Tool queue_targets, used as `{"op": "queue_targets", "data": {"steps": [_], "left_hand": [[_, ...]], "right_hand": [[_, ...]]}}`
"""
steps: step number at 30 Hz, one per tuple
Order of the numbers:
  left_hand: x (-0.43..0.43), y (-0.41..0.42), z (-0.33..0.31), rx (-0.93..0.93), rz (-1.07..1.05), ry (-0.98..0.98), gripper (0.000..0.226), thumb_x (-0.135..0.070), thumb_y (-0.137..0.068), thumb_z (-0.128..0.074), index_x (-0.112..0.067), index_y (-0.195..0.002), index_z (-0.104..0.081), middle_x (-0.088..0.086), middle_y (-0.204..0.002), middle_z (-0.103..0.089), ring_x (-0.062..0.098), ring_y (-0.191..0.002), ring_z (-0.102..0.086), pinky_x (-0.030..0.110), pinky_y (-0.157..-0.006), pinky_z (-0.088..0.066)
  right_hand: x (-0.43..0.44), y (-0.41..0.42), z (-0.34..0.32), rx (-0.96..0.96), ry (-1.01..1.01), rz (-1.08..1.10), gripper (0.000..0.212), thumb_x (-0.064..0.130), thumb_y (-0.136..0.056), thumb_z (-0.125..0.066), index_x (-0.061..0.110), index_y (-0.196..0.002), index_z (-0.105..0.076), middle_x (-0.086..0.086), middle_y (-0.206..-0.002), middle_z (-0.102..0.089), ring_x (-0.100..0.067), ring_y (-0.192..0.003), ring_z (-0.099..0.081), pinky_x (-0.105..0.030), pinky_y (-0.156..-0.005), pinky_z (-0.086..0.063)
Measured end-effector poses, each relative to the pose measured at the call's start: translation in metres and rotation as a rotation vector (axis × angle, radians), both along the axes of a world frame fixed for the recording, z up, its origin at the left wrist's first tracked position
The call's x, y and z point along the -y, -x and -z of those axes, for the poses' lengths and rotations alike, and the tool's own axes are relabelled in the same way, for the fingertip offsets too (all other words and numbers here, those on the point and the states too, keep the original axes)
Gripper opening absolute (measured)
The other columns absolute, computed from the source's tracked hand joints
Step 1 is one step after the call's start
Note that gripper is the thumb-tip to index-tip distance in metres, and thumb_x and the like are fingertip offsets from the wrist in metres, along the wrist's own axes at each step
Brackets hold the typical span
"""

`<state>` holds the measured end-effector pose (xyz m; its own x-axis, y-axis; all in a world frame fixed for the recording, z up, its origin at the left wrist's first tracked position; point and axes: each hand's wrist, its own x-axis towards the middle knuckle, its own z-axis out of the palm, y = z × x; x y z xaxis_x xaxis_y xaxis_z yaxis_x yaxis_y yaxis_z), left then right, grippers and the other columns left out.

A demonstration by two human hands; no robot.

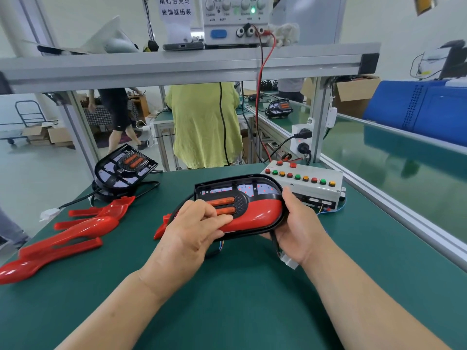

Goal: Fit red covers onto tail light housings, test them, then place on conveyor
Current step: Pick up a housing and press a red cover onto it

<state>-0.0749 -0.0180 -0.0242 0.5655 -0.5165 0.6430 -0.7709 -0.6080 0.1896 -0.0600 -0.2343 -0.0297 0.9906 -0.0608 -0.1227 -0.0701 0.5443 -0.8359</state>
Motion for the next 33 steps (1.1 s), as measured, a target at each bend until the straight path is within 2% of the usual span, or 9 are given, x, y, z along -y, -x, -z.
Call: {"op": "queue_targets", "data": {"steps": [9, 12, 15, 19, 22, 25, 26, 30, 33], "left_hand": [[-0.0015, -0.0018, 0.0024, -0.026, -0.002, -0.013, 0.036, 0.006, -0.084, -0.07, -0.005, -0.118, -0.071, 0.005, -0.094, -0.056, 0.026, -0.086, -0.054, 0.009, -0.089, -0.039], [-0.0015, -0.0014, 0.0015, -0.022, 0.0, -0.028, 0.036, 0.006, -0.084, -0.07, -0.005, -0.118, -0.071, 0.006, -0.093, -0.056, 0.025, -0.085, -0.053, 0.008, -0.089, -0.037], [-0.0001, -0.0012, 0.0013, -0.014, -0.005, -0.041, 0.037, 0.009, -0.082, -0.07, -0.004, -0.117, -0.071, 0.007, -0.093, -0.056, 0.027, -0.084, -0.054, 0.005, -0.09, -0.035], [0.0016, 0.0, 0.0013, -0.011, -0.01, -0.034, 0.038, 0.012, -0.08, -0.072, -0.003, -0.115, -0.072, 0.009, -0.093, -0.057, 0.029, -0.083, -0.056, 0.002, -0.09, -0.035], [0.0029, 0.0006, 0.0011, 0.001, 0.015, -0.032, 0.039, 0.015, -0.078, -0.073, -0.001, -0.113, -0.072, 0.01, -0.091, -0.058, 0.03, -0.081, -0.057, 0.011, -0.088, -0.043], [0.0026, -0.0002, 0.0012, 0.034, 0.02, -0.027, 0.037, 0.012, -0.078, -0.074, -0.002, -0.113, -0.073, 0.011, -0.09, -0.059, 0.032, -0.079, -0.057, 0.039, -0.075, -0.053], [0.0022, -0.0006, 0.0015, 0.039, 0.021, -0.021, 0.037, 0.012, -0.079, -0.073, -0.002, -0.113, -0.073, 0.011, -0.09, -0.059, 0.032, -0.079, -0.057, 0.04, -0.073, -0.053], [0.0011, -0.0026, 0.0043, 0.045, 0.022, -0.001, 0.034, 0.009, -0.081, -0.071, -0.002, -0.114, -0.072, 0.01, -0.092, -0.058, 0.03, -0.082, -0.056, 0.032, -0.077, -0.05], [-0.0003, -0.0036, 0.0059, 0.049, 0.003, 0.009, 0.029, 0.002, -0.086, -0.066, -0.002, -0.114, -0.072, 0.009, -0.093, -0.059, 0.029, -0.084, -0.056, 0.034, -0.078, -0.05]], "right_hand": [[0.0015, 0.0013, -0.0003, 0.007, -0.023, -0.079, 0.057, 0.053, -0.103, -0.033, 0.011, -0.121, -0.067, -0.014, -0.112, -0.074, -0.025, -0.09, -0.073, -0.04, -0.073, -0.062], [0.001, 0.0028, -0.0005, 0.091, 0.027, -0.135, 0.056, 0.054, -0.087, -0.056, 0.011, -0.122, -0.067, -0.015, -0.115, -0.073, -0.027, -0.096, -0.071, -0.046, -0.086, -0.058], [-0.0011, 0.0027, 0.0014, 0.141, 0.032, -0.133, 0.059, 0.029, -0.071, -0.077, 0.008, -0.125, -0.062, -0.016, -0.108, -0.072, -0.026, -0.089, -0.069, -0.044, -0.077, -0.061], [-0.0021, 0.0013, 0.0037, 0.132, 0.004, -0.102, 0.055, 0.019, -0.066, -0.08, 0.01, -0.119, -0.064, -0.016, -0.104, -0.073, -0.025, -0.083, -0.071, -0.038, -0.066, -0.06], [-0.001, 0.0004, 0.0046, 0.141, 0.015, -0.076, 0.049, 0.016, -0.064, -0.08, 0.013, -0.111, -0.067, -0.013, -0.098, -0.075, -0.022, -0.076, -0.072, -0.033, -0.06, -0.058], [-0.0007, 0.0003, 0.0044, 0.159, 0.026, -0.067, 0.042, 0.015, -0.065, -0.078, 0.014, -0.106, -0.068, -0.01, -0.093, -0.076, -0.02, -0.072, -0.072, -0.031, -0.059, -0.058], [-0.0005, 0.0003, 0.0042, 0.165, 0.03, -0.068, 0.042, 0.015, -0.065, -0.078, 0.014, -0.106, -0.068, -0.01, -0.093, -0.076, -0.019, -0.073, -0.072, -0.032, -0.059, -0.058], [0.0003, -0.0001, 0.0038, 0.159, 0.037, -0.097, 0.044, 0.022, -0.072, -0.076, 0.013, -0.113, -0.066, -0.011, -0.099, -0.075, -0.02, -0.079, -0.072, -0.035, -0.064, -0.06], [0.0015, -0.0007, 0.0033, 0.083, -0.003, -0.113, 0.035, 0.038, -0.096, -0.057, 0.011, -0.115, -0.067, -0.013, -0.103, -0.075, -0.023, -0.081, -0.073, -0.038, -0.066, -0.061]]}}
